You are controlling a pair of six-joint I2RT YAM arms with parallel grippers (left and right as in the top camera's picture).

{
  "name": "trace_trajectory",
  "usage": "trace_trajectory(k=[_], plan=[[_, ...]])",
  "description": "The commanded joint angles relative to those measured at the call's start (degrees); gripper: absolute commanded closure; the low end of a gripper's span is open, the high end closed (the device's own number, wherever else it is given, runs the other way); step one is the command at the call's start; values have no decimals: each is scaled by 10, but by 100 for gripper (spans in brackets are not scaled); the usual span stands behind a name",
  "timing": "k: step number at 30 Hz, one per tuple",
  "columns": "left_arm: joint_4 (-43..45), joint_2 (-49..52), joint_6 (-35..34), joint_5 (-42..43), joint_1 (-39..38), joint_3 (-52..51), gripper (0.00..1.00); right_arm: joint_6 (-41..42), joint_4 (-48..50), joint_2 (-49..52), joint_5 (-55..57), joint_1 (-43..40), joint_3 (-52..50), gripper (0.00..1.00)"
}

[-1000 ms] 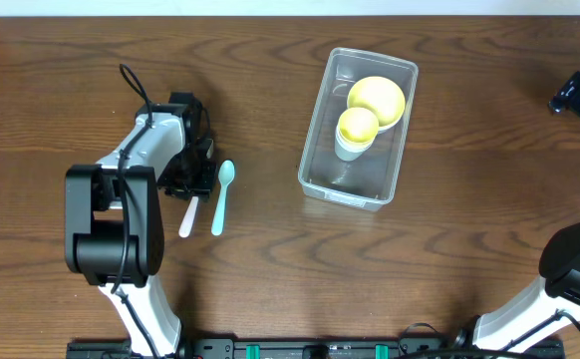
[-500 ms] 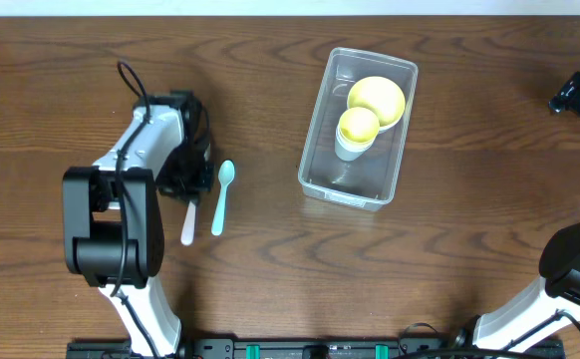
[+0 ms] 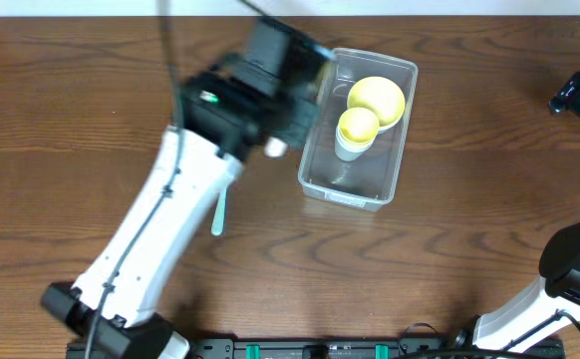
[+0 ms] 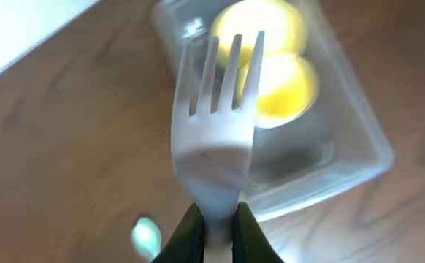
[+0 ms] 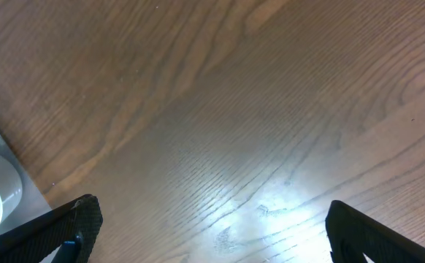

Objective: Pack container
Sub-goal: 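Carry the white fork into the container with the left gripper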

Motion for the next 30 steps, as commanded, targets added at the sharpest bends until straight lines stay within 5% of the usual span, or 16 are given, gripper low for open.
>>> trace_trajectory(k=[1, 6, 13, 15, 17, 18, 21, 30], plan=[[24, 57, 91, -5, -53, -21, 94, 5, 0, 3, 0, -1, -1, 1], [51, 137, 242, -40, -94, -21, 94, 5, 0, 3, 0, -1, -1, 1], [51, 210, 359, -48, -94, -21, 94, 5, 0, 3, 0, -1, -1, 1], [52, 210, 365, -49, -95, -21, 83, 5, 0, 3, 0, -1, -1, 1], [53, 200, 365, -54, -98, -20, 53, 5, 0, 3, 0, -1, -1, 1], [52, 193, 363, -63, -100, -18, 29, 5, 0, 3, 0, -1, -1, 1], [53, 155, 324, -88, -111, -14, 2, 5, 0, 3, 0, -1, -1, 1], [-26, 8, 174, -87, -86, -14, 2, 5, 0, 3, 0, -1, -1, 1]])
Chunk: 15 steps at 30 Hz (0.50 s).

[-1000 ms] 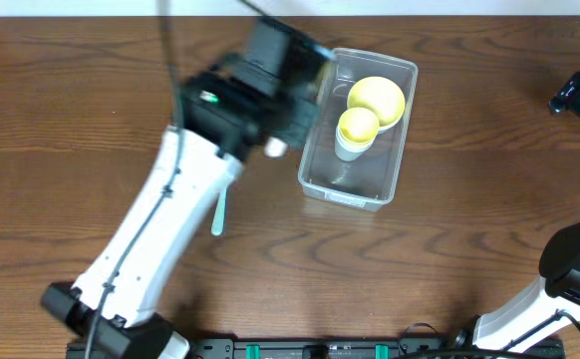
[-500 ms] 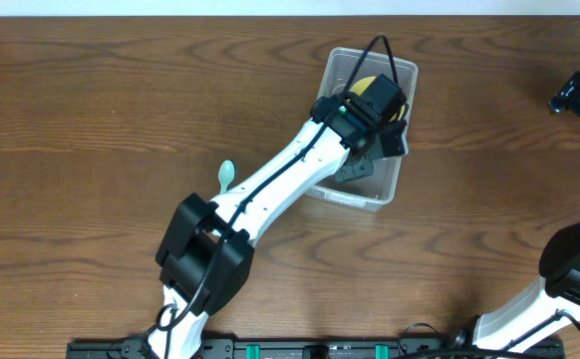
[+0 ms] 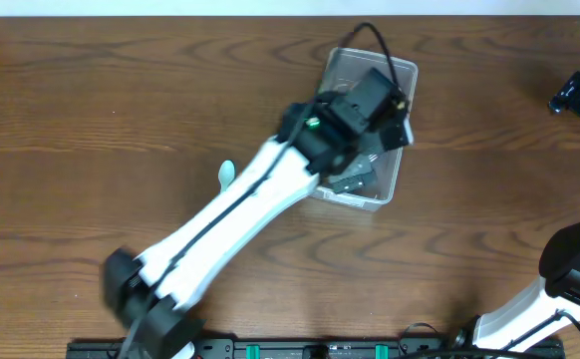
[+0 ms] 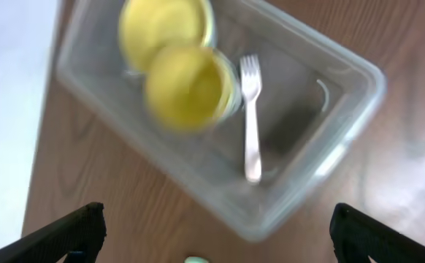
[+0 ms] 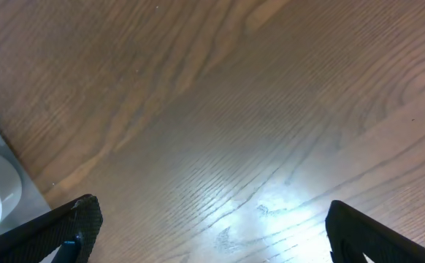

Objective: Pack container
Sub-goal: 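Carry the white fork into the container with the left gripper, then return the left gripper to the light blue spoon and grasp it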

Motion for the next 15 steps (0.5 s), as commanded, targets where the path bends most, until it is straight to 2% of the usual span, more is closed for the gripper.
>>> trace_trajectory(k=[1, 6, 10, 12, 15], plan=[[-54, -49, -77, -11, 38, 11, 2, 5, 0, 3, 0, -1, -1, 1], [-132, -43, -214, -11, 144, -5, 2, 5, 0, 3, 0, -1, -1, 1], [-116, -14, -342, -11, 235, -76, 3, 5, 0, 3, 0, -1, -1, 1], [-84, 2, -371, -10, 267, -129, 4, 5, 0, 3, 0, -1, -1, 1], [-29, 29, -374, 18, 302, -209, 5, 5, 0, 3, 0, -1, -1, 1]])
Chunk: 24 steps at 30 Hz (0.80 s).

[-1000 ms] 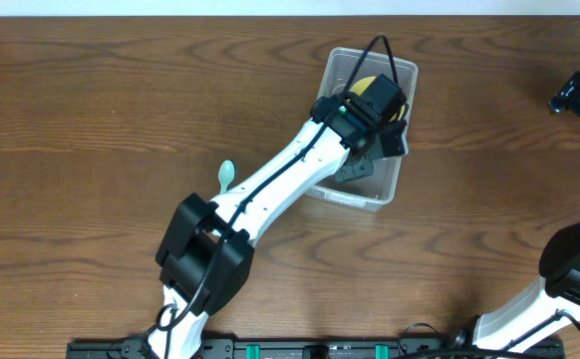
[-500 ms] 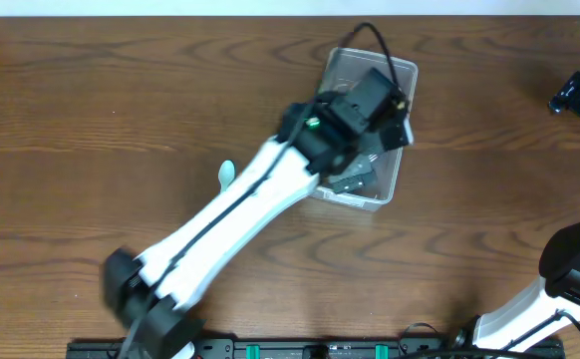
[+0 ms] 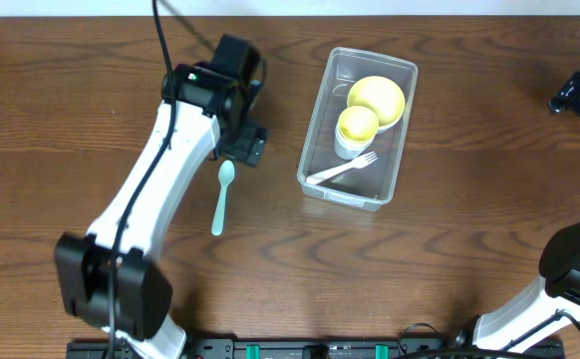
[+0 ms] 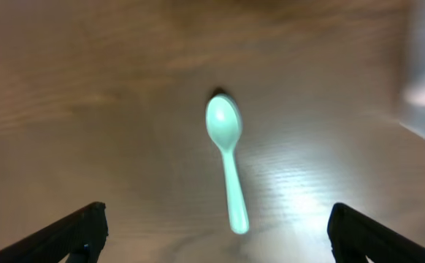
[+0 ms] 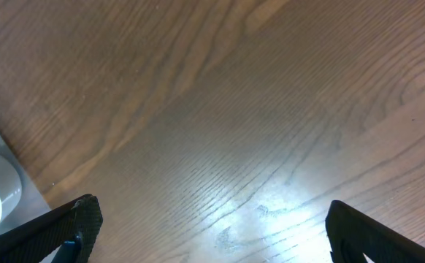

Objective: Pack container
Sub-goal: 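Return the left gripper to the light blue spoon and grasp it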

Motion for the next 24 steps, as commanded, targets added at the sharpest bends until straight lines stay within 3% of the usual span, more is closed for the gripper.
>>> trace_trajectory(k=[1, 5, 12, 18, 22, 24], plan=[[35, 35, -63, 33, 33, -80, 5, 5, 0, 3, 0, -1, 0, 1], [92, 72, -61, 73, 55, -139, 12, 5, 0, 3, 0, -1, 0, 1], [128, 106, -57, 77, 54, -155, 18, 5, 0, 3, 0, -1, 0, 1], [139, 119, -57, 77, 54, -156, 39, 5, 0, 3, 0, 0, 0, 1], [139, 132, -57, 77, 54, -156, 39, 5, 0, 3, 0, -1, 0, 1], [144, 137, -57, 77, 54, -158, 46, 5, 0, 3, 0, -1, 0, 1]])
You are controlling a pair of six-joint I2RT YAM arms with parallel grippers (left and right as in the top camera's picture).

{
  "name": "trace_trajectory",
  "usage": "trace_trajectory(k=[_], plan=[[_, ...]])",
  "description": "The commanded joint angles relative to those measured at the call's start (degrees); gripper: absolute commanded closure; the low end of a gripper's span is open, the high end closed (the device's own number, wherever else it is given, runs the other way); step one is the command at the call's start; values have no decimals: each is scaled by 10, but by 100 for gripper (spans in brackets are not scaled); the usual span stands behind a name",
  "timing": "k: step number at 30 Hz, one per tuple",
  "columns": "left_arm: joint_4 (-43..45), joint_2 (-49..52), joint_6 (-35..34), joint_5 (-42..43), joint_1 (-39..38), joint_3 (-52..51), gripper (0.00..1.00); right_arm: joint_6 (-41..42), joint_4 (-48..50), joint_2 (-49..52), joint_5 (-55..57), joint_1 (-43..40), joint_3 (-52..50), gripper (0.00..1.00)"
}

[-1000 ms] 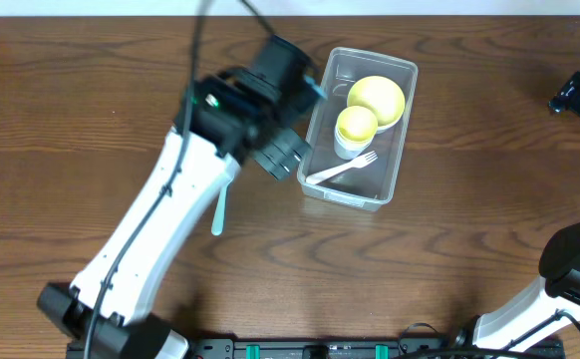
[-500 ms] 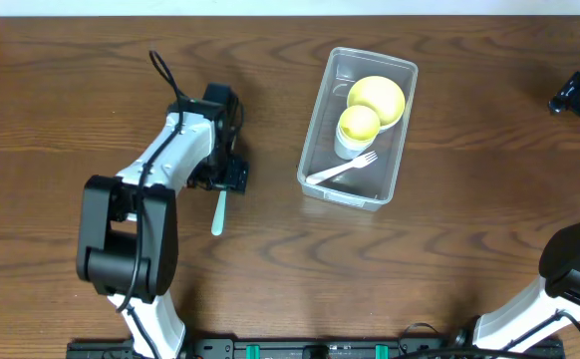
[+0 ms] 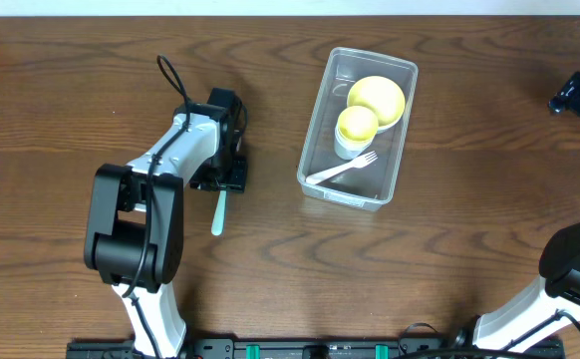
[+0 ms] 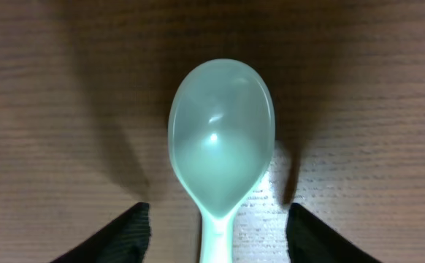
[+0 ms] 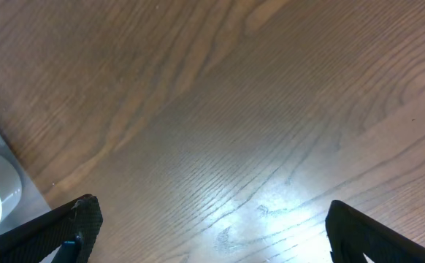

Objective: Pack container
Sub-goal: 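Return the left gripper to the light blue spoon and grasp it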

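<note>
A mint-green spoon (image 4: 221,146) lies flat on the wooden table, its handle (image 3: 217,212) pointing toward the front edge. My left gripper (image 4: 216,237) is low over it and open, with one dark finger (image 4: 121,237) on each side of the spoon's neck. The clear plastic container (image 3: 322,189) holds a yellow bowl (image 3: 377,98), a yellow-topped cup (image 3: 358,125) and a white fork (image 3: 342,172). My right gripper (image 5: 212,241) hangs open over bare wood at the far right (image 3: 579,97).
The table's far edge runs just behind the container. A corner of the container shows at the left of the right wrist view. Dark equipment lines the table's front edge (image 3: 320,349).
My left gripper was well above the spoon and is now down at the table, open, with its fingers either side of the spoon's neck. The right arm has not moved.
My left gripper was shut on the white fork beside the container. Then the fork lay inside the container and the gripper was open above it. After that it was over the green spoon, and now it straddles the spoon at table level.
</note>
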Motion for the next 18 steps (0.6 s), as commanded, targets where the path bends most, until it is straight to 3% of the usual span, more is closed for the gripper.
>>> trace_trajectory(k=[1, 7, 11, 18], plan=[[5, 14, 2, 0, 0, -4, 50, 5, 0, 3, 0, -1, 0, 1], [-7, 12, 2, 0, 0, -1, 94, 5, 0, 3, 0, -1, 0, 1], [-79, -6, 2, 0, 0, 52, 94, 5, 0, 3, 0, -1, 0, 1], [-227, -89, 43, 0, -40, 240, 94, 5, 0, 3, 0, -1, 0, 1]])
